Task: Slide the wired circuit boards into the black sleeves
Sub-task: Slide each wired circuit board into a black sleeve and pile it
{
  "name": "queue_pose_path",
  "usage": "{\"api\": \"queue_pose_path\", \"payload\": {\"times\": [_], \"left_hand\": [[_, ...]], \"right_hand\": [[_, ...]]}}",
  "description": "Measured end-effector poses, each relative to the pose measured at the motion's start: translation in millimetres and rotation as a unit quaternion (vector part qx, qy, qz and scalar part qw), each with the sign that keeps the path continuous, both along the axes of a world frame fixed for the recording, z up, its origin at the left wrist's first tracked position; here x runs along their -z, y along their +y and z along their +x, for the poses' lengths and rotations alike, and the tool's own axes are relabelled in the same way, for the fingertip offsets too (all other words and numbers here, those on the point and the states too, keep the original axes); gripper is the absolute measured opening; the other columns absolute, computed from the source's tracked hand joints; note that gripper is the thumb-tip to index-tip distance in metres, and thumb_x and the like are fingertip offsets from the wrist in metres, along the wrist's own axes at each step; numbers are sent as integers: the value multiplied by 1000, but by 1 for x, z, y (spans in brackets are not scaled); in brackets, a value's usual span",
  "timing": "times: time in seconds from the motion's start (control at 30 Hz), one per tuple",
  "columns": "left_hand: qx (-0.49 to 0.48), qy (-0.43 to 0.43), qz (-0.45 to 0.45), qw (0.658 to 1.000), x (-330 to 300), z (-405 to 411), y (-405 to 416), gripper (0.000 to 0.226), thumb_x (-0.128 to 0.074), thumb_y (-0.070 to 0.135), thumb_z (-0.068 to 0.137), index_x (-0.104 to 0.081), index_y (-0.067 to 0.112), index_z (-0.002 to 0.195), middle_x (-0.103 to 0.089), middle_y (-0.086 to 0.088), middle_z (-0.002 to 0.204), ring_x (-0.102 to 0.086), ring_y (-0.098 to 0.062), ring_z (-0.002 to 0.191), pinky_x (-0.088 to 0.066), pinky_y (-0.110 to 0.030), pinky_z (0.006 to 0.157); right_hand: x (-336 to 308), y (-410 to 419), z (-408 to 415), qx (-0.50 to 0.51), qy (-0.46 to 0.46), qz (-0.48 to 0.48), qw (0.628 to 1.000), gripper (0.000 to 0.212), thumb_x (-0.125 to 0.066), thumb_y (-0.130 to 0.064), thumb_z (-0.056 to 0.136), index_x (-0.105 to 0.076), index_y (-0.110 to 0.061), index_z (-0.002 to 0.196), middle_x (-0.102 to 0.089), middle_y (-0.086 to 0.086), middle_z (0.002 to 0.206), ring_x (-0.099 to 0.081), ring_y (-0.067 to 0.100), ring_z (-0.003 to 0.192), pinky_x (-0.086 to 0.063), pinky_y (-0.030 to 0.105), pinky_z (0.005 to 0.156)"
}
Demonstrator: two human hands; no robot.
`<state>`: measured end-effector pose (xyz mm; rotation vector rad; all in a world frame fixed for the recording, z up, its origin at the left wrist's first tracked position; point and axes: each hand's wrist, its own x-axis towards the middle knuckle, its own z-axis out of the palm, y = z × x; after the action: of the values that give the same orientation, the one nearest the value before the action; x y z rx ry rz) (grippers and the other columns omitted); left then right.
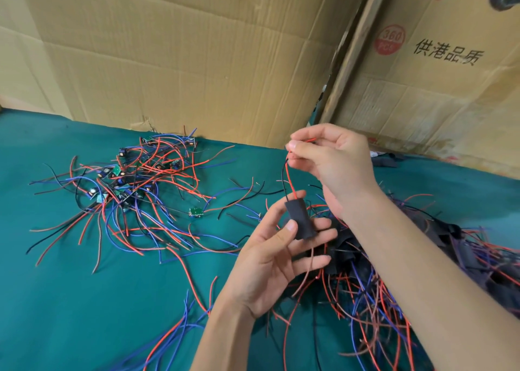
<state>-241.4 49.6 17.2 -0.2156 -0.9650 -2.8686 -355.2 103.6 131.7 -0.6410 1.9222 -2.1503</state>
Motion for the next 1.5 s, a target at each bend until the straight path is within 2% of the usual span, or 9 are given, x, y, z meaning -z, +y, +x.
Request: {"api": "queue_pose_path", "payload": {"times": [0.33, 0.67, 0.9, 1.0, 1.07, 1.13, 1.33, 1.4, 1.5], "left_hand": [[65, -2, -68, 996, 2, 2, 5, 43, -67, 28, 95, -56, 22, 136, -62, -28, 132, -73, -32, 100, -58, -34, 85], [-70, -79, -126, 986, 5, -3, 14, 39, -69, 4, 84, -69, 11, 122, -70, -24, 120, -72, -37, 102, -59, -29, 76], [-135, -104, -162, 972, 2, -2, 13, 27, -78, 13, 81, -76, 13, 108, -75, -20, 106, -76, -30, 88, -56, -24, 59], [-173, -108, -173, 964, 4, -3, 14, 22, -75, 8, 82, -76, 8, 104, -76, -20, 99, -75, -28, 77, -54, -23, 52], [-220, -114, -211, 946, 7, -3, 14, 18, -75, -1, 85, -77, 11, 98, -75, -14, 88, -72, -21, 72, -55, -24, 52], [-279, -122, -295, 906, 9, -4, 14, 18, -79, 2, 83, -78, 17, 91, -75, -5, 79, -67, -14, 68, -55, -26, 54], [-401, -88, -551, 727, 13, -6, 13, 30, -76, 58, 71, -76, 30, 82, -68, 16, 78, -57, -1, 81, -45, -21, 77], [-386, -88, -580, 712, 15, -6, 11, 36, -67, 64, 75, -76, 30, 82, -68, 15, 76, -53, -4, 79, -44, -24, 77], [-348, -97, -587, 724, 14, -5, 14, 36, -64, 60, 81, -72, 24, 79, -67, 9, 69, -55, -7, 66, -48, -32, 69]], "right_hand": [[-17, 35, -16, 148, 45, -91, 984, 22, -68, 13, 85, -70, -8, 78, -67, 4, 62, -63, 15, 54, -53, 23, 59], [0, 120, -13, 245, 118, 50, 961, 19, -75, -7, 77, -76, -25, 72, -73, 3, 65, -71, 15, 57, -61, 33, 65], [-6, 135, 4, 136, 150, 194, 960, 30, -74, 5, 83, -76, -25, 76, -73, 6, 65, -70, 19, 53, -58, 27, 54], [-17, 136, 11, 82, 187, 341, 918, 24, -76, 2, 81, -75, -22, 75, -73, 0, 66, -72, 17, 57, -57, 28, 57], [-30, 134, 7, 102, 263, 478, 832, 20, -78, -12, 79, -72, -29, 74, -74, -11, 72, -73, 10, 71, -55, 28, 68], [-43, 121, 14, 110, 331, 587, 731, 15, -79, -25, 78, -69, -36, 83, -76, -13, 93, -68, 22, 97, -53, 36, 84], [-46, 25, 29, -50, 416, 509, 752, 12, -68, -26, 80, -74, -27, 91, -74, -10, 90, -64, 20, 93, -53, 36, 88], [-34, -13, 17, -103, 394, 555, 725, 13, -64, -18, 80, -72, -25, 86, -73, 0, 96, -66, 23, 97, -55, 36, 88], [-5, -56, 1, -179, 352, 645, 655, 10, -71, -16, 82, -75, -24, 87, -74, 5, 97, -66, 19, 90, -51, 27, 66]]}}
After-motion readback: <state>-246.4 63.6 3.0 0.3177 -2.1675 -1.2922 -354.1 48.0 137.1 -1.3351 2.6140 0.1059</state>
